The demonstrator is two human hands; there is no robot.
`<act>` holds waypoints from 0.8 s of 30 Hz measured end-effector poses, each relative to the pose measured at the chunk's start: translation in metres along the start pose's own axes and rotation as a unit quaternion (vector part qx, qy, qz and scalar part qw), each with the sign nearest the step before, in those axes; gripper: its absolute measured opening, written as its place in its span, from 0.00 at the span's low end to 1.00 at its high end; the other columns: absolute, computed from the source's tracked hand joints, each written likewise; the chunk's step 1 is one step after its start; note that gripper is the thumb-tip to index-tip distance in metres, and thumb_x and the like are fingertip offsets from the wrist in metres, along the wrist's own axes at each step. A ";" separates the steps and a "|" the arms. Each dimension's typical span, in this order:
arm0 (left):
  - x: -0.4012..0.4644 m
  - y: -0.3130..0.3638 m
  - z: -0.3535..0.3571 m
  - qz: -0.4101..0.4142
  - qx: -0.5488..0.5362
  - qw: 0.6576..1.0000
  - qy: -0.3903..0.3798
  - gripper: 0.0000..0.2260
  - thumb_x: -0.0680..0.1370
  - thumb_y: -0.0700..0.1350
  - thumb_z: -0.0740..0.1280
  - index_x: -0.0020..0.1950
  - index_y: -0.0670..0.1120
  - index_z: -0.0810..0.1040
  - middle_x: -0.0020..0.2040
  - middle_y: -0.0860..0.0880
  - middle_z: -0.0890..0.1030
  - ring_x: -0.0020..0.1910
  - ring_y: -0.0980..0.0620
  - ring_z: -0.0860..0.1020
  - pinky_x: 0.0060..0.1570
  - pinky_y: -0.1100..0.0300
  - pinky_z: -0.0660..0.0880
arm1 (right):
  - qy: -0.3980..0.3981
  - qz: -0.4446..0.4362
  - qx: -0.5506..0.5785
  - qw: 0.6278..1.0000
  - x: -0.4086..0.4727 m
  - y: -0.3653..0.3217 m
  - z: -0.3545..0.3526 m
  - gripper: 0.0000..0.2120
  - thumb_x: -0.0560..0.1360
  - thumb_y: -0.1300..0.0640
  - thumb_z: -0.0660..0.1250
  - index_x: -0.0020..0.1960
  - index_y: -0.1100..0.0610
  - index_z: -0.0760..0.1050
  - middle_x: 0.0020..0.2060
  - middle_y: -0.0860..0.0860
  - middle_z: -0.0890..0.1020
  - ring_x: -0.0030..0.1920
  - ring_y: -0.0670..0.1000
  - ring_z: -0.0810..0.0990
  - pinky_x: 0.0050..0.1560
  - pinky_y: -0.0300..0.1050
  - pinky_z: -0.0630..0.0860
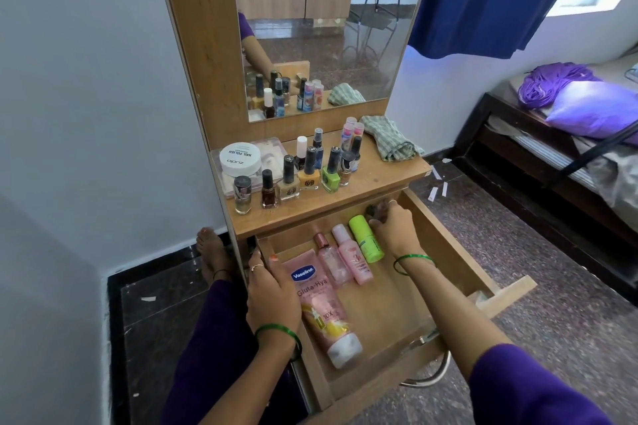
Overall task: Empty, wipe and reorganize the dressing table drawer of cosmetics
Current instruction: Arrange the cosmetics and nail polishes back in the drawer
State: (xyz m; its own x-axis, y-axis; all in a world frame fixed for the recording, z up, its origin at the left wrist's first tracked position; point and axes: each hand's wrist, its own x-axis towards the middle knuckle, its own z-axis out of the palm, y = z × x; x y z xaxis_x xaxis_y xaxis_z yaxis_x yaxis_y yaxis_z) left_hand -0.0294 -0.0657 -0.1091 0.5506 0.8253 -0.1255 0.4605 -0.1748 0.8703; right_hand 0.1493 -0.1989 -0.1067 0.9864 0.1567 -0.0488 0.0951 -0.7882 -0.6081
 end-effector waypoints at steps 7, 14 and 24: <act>0.000 -0.001 0.000 0.003 0.002 1.000 -0.004 0.17 0.83 0.49 0.52 0.70 0.47 0.66 0.44 0.53 0.74 0.33 0.65 0.68 0.27 0.67 0.61 | -0.005 0.033 0.038 0.999 0.004 0.000 0.007 0.06 0.75 0.63 0.65 0.50 0.62 0.71 0.50 0.60 0.78 0.47 0.53 0.69 0.46 0.42 0.65; 0.002 -0.002 0.002 0.009 0.001 1.000 0.000 0.16 0.83 0.49 0.52 0.69 0.48 0.67 0.50 0.50 0.78 0.36 0.58 0.71 0.28 0.67 0.61 | 0.006 0.049 0.085 0.995 0.005 0.002 0.005 0.06 0.72 0.63 0.68 0.43 0.59 0.71 0.41 0.53 0.76 0.41 0.51 0.73 0.39 0.39 0.67; 0.004 -0.007 0.004 0.014 0.010 1.000 0.005 0.16 0.82 0.50 0.52 0.69 0.48 0.67 0.46 0.51 0.77 0.34 0.61 0.70 0.27 0.66 0.61 | 0.033 0.028 0.119 0.992 -0.006 -0.002 -0.021 0.05 0.72 0.63 0.69 0.43 0.59 0.73 0.34 0.50 0.77 0.32 0.47 0.76 0.33 0.35 0.69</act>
State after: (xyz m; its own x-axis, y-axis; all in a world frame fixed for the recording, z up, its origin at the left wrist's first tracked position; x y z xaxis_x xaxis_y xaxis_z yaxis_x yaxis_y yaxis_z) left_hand -0.0277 -0.0632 -0.1176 0.5563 0.8254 -0.0963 0.4595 -0.2090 0.8632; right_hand 0.1456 -0.2111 -0.0884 0.9966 0.0716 -0.0408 0.0135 -0.6303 -0.7762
